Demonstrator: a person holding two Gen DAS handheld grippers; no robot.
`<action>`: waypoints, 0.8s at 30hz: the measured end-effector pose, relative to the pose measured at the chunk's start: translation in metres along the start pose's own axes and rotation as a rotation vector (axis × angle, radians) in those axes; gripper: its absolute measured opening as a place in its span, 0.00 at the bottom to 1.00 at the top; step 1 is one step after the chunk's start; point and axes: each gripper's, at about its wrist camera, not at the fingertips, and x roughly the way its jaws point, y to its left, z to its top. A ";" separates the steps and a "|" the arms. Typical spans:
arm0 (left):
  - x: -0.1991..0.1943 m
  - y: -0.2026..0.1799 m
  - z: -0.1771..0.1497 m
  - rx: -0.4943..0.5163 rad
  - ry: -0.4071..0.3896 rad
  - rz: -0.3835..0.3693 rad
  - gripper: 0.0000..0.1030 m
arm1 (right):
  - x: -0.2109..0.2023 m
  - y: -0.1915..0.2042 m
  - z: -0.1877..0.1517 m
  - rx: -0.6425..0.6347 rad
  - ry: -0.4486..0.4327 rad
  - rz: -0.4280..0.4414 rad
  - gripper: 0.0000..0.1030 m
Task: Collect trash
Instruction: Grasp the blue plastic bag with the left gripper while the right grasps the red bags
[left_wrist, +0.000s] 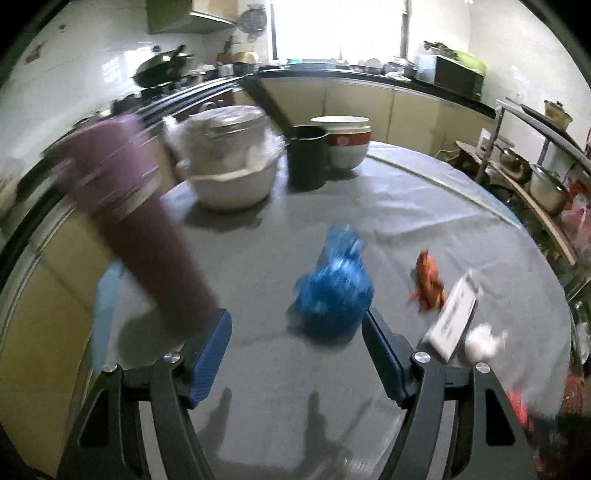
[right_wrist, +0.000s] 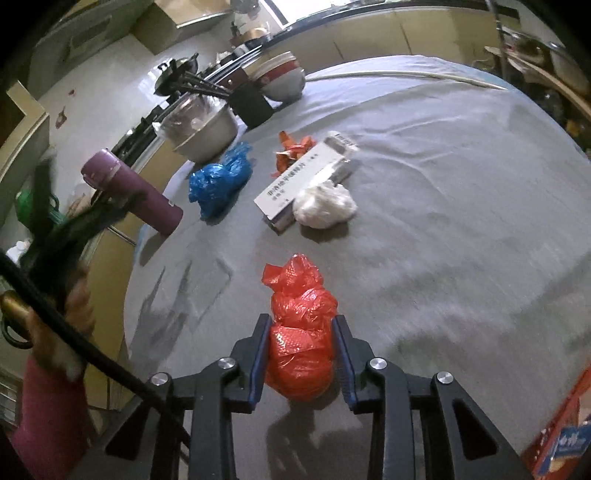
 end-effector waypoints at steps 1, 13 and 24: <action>0.007 -0.003 0.007 -0.002 0.008 -0.011 0.72 | -0.004 -0.002 -0.003 0.002 -0.001 0.000 0.34; 0.096 -0.026 0.015 0.004 0.198 -0.085 0.56 | -0.016 -0.006 -0.018 -0.007 -0.019 -0.027 0.34; 0.003 -0.024 -0.004 0.028 0.044 -0.115 0.42 | -0.026 -0.003 -0.017 0.010 -0.075 -0.001 0.34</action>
